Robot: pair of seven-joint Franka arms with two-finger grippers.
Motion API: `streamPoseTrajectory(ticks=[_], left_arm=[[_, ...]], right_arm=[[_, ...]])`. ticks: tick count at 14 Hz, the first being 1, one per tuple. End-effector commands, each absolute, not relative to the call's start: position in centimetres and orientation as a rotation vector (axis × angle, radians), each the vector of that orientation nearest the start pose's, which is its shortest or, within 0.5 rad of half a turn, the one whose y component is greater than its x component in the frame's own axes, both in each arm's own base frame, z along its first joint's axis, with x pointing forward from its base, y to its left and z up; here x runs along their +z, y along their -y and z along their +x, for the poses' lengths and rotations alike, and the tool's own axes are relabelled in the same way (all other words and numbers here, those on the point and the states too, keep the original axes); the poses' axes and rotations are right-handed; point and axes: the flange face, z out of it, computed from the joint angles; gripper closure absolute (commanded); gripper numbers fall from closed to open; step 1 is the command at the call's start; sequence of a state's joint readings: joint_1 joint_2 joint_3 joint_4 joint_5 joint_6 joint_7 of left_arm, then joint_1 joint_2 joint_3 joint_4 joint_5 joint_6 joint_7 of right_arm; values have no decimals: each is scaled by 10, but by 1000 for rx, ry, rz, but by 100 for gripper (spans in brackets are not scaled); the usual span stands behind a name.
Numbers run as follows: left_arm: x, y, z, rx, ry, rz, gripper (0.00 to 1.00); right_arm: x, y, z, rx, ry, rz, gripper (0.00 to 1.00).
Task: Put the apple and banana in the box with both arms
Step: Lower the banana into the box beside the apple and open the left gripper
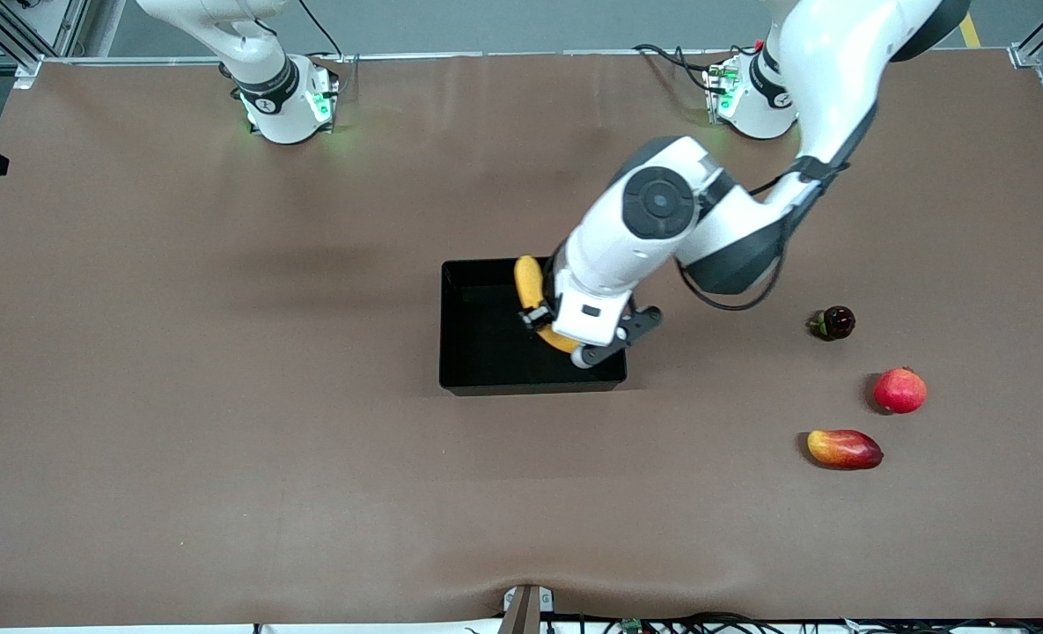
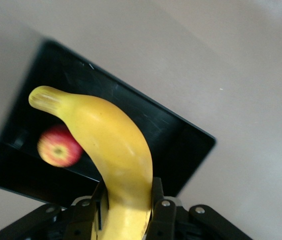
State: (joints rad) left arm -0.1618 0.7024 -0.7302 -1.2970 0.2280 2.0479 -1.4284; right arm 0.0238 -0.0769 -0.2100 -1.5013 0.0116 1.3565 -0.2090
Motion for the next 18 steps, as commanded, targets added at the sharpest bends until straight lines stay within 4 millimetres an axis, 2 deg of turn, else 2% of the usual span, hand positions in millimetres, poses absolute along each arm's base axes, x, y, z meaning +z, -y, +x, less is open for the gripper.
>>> streamPoseTrajectory(ticks=[1,5,6,8,9,10,13,15,18], left_arm=[[413,488,575,184,1195,-3258,100],[404,508,578,135,1455,-3264,100],[402,513,578,133,1485,-3280,100],[388,524,578,156,1514,-3293,100],[378,532,575,146,1503,-3291,100],[370,530,576,107,1492,-3272,100],[356,516,576,118,1385,-3190,100],[338,521,564,147,1243,-3190,100],[309,527,561,193,1227,-3178,100]], right_arm=[[682,102,497,104,53,-3108,0],[682,102,497,104,53,-3108,0],[682,104,496,104,48,-3108,0],[681,106,496,106,41,-3108,0],[681,106,496,106,41,-3108,0],[681,107,496,106,38,-3108,0],[681,110,496,108,29,-3107,0],[681,111,496,108,29,-3107,0],[681,109,496,108,33,-3107,0]])
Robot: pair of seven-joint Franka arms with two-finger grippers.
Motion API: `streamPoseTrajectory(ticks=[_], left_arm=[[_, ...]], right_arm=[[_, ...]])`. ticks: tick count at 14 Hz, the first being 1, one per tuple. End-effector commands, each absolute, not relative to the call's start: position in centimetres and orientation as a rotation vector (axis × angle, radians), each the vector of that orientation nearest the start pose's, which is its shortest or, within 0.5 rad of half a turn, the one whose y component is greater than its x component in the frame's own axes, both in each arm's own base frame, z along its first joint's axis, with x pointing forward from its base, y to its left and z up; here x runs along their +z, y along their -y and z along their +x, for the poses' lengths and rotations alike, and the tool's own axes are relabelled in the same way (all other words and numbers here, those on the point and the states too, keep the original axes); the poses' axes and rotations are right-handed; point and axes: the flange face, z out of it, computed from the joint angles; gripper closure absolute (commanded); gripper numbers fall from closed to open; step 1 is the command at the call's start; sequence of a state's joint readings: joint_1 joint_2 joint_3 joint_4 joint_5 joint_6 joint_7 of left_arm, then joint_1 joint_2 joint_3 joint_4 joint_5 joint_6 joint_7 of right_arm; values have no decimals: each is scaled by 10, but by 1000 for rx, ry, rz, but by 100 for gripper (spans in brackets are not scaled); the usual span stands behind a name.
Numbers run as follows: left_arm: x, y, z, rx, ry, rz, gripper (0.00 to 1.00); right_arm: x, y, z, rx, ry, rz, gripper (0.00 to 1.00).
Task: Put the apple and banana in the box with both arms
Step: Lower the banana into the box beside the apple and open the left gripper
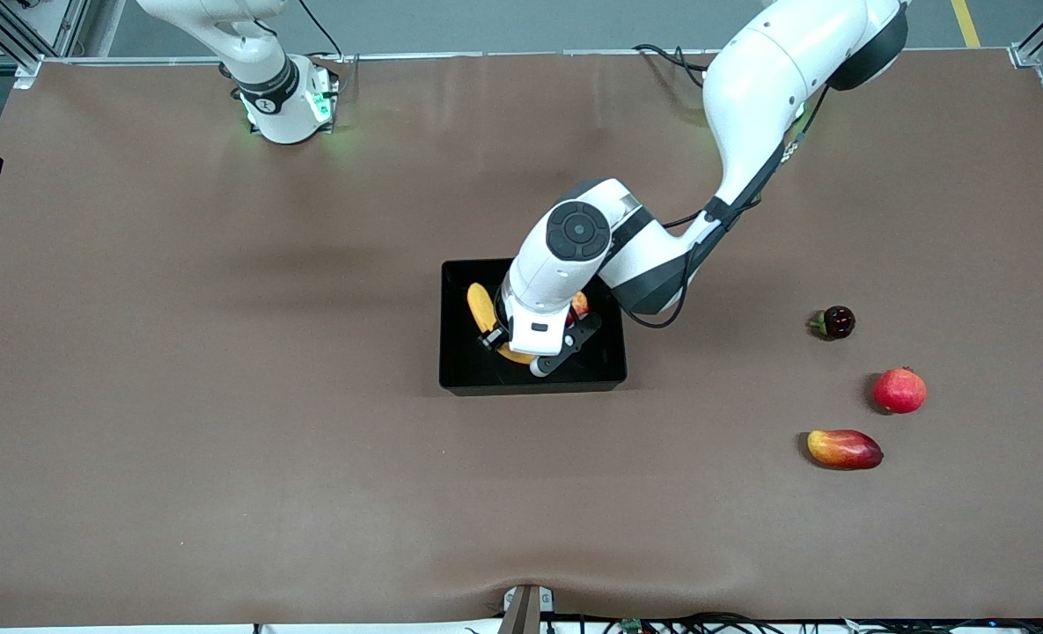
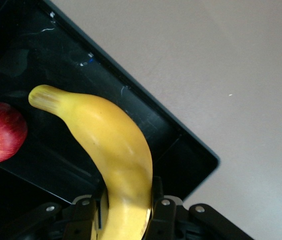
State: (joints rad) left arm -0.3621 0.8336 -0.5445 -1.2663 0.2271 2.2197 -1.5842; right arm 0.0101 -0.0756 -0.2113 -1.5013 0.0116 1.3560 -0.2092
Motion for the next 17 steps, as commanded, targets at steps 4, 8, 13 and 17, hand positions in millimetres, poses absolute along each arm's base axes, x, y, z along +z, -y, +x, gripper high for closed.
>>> streamPoseTrajectory(ticks=[4,8,13,17], left_arm=[[268,545,540,236,1148,-3151,100],[241,545,535,207,1093,-3126,100],[211,545,532,199,1051,-3121,95],[219,541,538,155,1002,-3142,0]], right_arm=[[681,110,496,108,29,-3107,0],[681,108,496,108,33,-3108,0],[681,108,496,108,33,-3108,0],[681,108,496,108,33,-3108,0]])
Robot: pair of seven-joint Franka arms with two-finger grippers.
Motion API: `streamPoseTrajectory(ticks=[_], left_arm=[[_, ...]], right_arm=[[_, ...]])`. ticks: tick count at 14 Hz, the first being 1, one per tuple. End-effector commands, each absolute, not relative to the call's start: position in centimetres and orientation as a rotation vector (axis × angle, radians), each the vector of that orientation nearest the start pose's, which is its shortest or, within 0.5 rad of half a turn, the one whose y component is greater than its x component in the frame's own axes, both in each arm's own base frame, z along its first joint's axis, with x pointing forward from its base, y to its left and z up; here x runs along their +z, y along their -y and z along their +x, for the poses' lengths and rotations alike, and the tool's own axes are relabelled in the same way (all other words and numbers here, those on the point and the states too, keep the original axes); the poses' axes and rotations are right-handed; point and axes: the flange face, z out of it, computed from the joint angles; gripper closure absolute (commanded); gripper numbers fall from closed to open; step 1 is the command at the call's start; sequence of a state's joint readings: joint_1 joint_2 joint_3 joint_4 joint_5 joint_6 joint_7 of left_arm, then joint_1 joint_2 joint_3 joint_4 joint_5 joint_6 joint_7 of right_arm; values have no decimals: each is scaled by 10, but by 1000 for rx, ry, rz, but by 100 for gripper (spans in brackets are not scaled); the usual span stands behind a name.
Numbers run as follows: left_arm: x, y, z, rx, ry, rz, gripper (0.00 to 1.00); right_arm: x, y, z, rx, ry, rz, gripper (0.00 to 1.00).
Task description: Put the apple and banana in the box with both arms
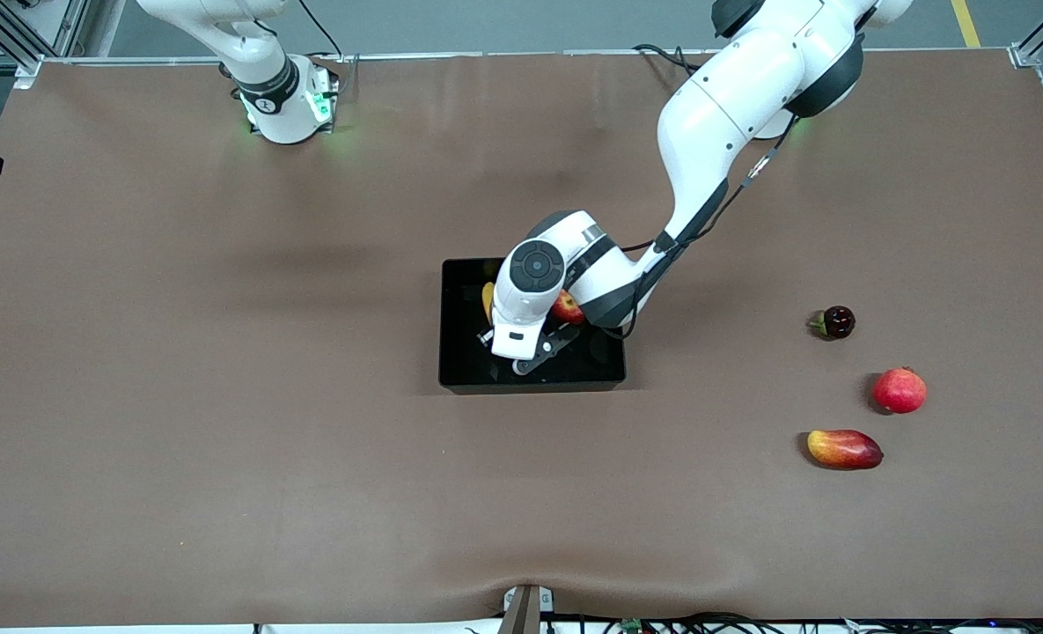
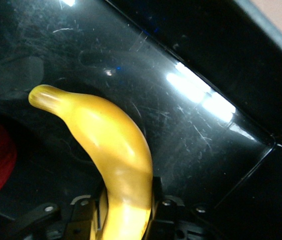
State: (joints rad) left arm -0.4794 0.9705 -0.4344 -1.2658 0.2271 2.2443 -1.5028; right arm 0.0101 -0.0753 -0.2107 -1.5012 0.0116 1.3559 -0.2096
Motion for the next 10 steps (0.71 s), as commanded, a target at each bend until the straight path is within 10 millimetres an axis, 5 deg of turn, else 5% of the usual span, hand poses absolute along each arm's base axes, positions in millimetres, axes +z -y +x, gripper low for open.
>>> streamPoseTrajectory(ticks=[1,4,7,10], left_arm=[[234,539,542,102,980,-3147,0],[308,523,550,8,946,-3114,0],[403,472,579,-121,928,-3131,0],[461,414,593,-140,828,-3081,0]], right_arm=[[681,108,497,106,33,-3108,0],[681,108,496,108,33,-3108,0],[681,110,496,108,29,-3107,0],[681,110,496,108,29,-3107,0]])
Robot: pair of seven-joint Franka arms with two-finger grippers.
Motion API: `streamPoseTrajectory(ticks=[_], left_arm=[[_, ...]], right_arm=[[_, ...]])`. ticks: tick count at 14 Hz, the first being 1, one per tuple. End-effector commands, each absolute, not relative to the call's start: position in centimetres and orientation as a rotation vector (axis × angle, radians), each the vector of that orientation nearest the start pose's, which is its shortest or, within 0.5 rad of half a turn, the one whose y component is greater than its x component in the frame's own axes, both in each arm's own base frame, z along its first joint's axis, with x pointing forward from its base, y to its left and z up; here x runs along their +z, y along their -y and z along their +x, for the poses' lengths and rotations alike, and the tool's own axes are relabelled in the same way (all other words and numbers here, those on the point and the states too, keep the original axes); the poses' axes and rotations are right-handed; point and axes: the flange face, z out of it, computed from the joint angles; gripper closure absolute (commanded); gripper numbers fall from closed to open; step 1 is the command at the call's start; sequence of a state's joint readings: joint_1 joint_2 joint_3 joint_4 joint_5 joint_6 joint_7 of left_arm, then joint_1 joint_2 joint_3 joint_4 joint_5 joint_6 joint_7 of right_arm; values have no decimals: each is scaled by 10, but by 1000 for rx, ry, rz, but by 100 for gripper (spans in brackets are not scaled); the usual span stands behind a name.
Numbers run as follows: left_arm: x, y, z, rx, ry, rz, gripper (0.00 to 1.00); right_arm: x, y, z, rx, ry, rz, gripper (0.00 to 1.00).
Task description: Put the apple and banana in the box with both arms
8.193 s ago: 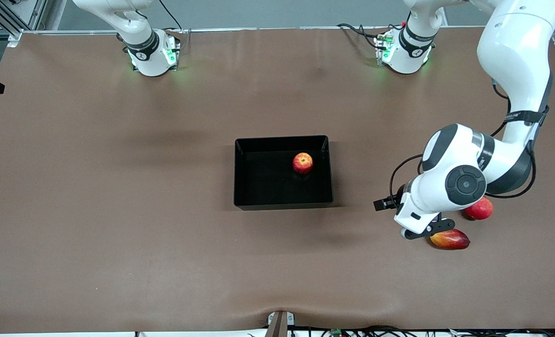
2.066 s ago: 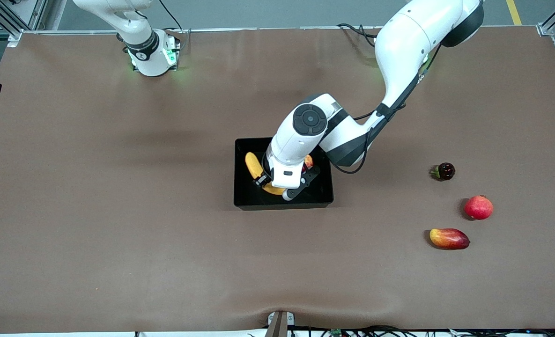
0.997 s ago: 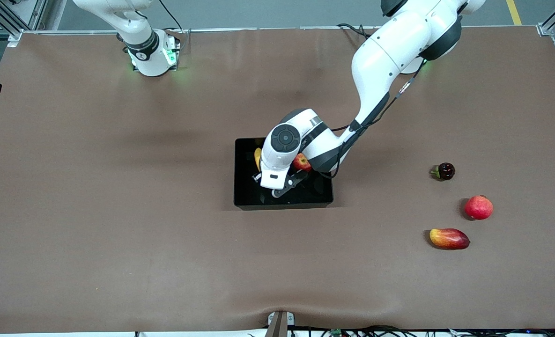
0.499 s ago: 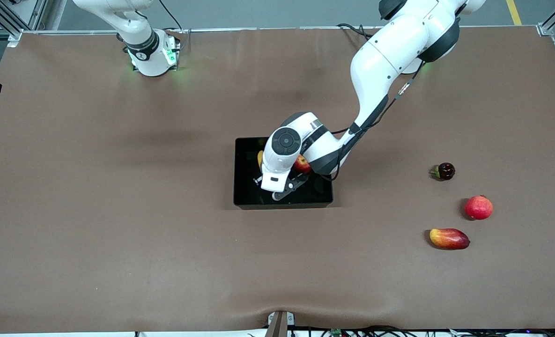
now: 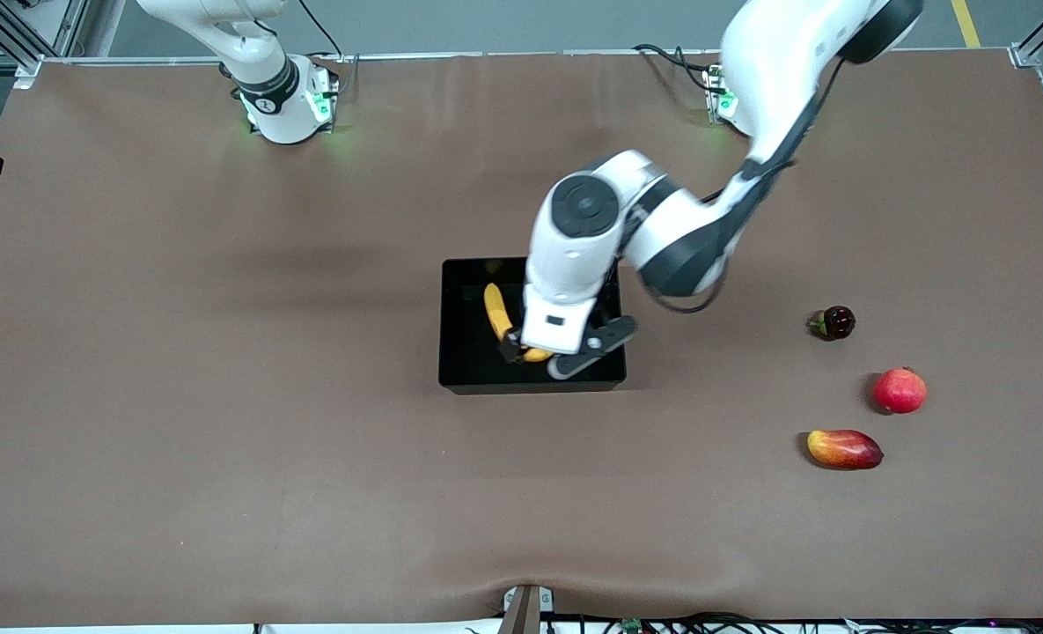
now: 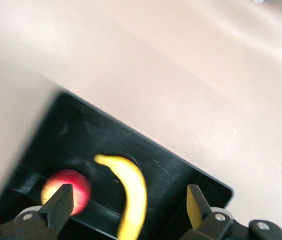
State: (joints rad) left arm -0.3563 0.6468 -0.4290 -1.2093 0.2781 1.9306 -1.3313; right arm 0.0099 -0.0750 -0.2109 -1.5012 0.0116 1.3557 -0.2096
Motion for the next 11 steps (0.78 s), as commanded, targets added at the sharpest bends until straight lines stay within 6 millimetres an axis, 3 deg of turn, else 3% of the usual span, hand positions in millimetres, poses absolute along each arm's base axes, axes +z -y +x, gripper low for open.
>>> streamPoseTrajectory(ticks=[1,3,6,8,11], left_arm=[[479,397,594,-136,795,-3064,0],[511,345,606,-141,769,-3028,0],[550,281,608,-63,503,-3044,0],[574,236,612,-46,446,-3071,0],[601,186,605,4,333,-3069,0]], right_arm=[[681,109,496,108,31,-3107,0],[682,108,496,104,33,-3108,0],[682,107,497,104,38,-3108,0],[682,107,497,104,38,-3108,0],[682,107,497,104,38,-3108,0]])
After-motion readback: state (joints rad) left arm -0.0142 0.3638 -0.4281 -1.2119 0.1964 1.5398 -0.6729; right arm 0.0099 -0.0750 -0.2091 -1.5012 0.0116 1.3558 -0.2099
